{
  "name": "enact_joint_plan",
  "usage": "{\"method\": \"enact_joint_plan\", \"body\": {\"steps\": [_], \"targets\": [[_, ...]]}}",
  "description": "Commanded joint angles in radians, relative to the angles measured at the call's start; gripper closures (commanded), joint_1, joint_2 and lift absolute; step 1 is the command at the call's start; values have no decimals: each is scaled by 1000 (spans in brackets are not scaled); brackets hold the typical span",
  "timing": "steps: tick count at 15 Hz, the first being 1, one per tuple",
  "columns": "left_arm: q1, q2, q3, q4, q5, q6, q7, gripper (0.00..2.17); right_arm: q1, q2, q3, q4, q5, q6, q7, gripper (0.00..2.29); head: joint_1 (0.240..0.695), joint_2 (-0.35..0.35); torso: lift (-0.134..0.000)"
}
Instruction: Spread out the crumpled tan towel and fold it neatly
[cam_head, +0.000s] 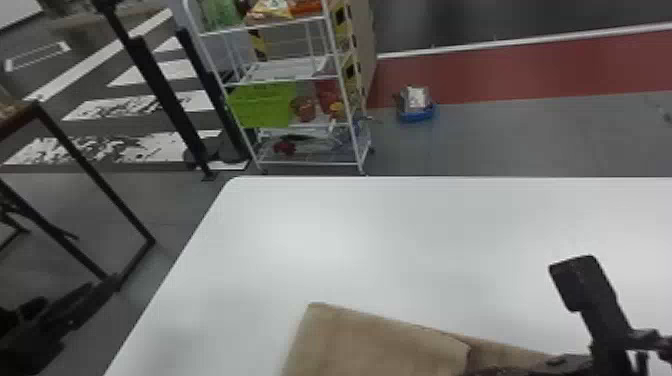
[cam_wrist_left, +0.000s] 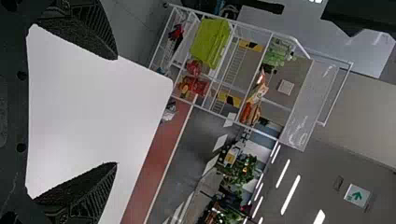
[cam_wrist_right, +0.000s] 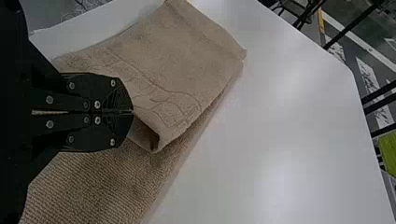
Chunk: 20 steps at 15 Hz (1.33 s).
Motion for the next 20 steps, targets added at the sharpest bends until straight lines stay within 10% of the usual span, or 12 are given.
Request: {"method": "enact_joint_plan", "body": {"steps": [1,8,11,20], "targets": [[0,-1,1,0,-1,0,0,76,5,-14,1,-8,2,5,-1,1237,695,350,-122],[-9,1,-9,6,-8,0,8,76,12,-43,9,-8,11,5,4,1217,695,350,-122],[-12,2,-9,9,-8,0,8,76,12,-43,10,-8,5,5,2,603,695,350,-122],[-28,8,-7,15,-17,3,11,76,15,-41,50,-18,-4,5,1,599,695,350,-122]]}}
